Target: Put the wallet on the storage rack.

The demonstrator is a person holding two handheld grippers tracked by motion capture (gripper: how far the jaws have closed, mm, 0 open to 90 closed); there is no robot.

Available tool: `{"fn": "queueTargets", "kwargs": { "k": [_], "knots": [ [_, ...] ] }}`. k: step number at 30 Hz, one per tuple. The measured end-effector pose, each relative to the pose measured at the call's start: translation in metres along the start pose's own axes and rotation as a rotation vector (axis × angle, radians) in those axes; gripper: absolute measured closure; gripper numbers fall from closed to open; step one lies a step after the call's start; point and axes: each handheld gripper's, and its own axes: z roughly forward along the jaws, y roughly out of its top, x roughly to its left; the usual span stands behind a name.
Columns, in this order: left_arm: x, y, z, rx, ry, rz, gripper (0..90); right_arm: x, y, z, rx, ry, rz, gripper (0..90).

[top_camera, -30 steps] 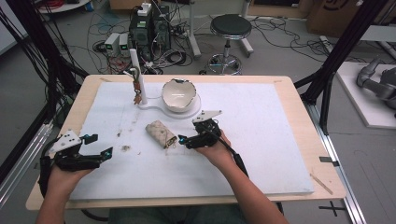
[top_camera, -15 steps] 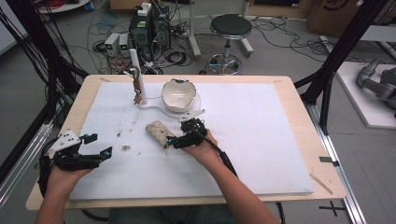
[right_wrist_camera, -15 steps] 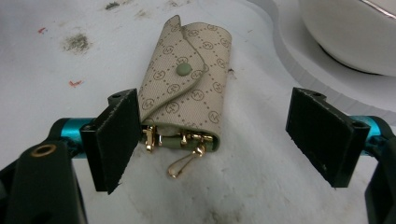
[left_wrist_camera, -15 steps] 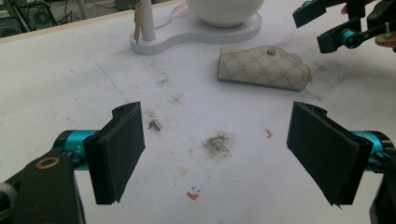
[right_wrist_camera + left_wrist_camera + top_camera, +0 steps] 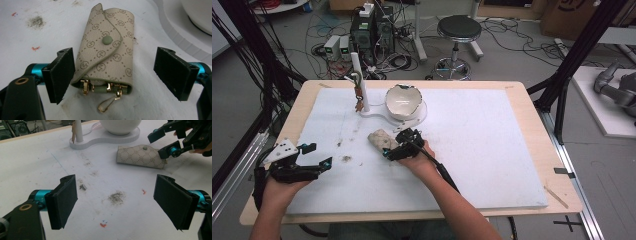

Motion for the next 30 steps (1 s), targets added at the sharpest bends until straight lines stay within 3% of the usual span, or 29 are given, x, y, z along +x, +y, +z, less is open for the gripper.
{"fn": "queueTargets", "kwargs": {
  "k": [10, 14, 22, 30],
  "knots": [
    [0.001, 0.0, 0.0, 0.005, 0.0, 0.003, 19.1, 0.01, -0.001, 0.015, 0.037, 0.008, -0.001, 17.3],
    [0.0, -0.001, 0.0, 0.01, 0.0, 0.005, 19.1, 0.012, -0.004, 0.022, 0.07, -0.005, -0.004, 17.3],
    [0.0, -0.001, 0.002, 0.014, -0.001, 0.004, 19.1, 0.016, -0.003, 0.023, 0.08, -0.032, -0.033, 17.6],
    [0.0, -0.002, 0.0, 0.012, 0.0, 0.003, 19.1, 0.011, -0.005, 0.018, 0.069, -0.027, -0.044, 35.3]
  ]
}}
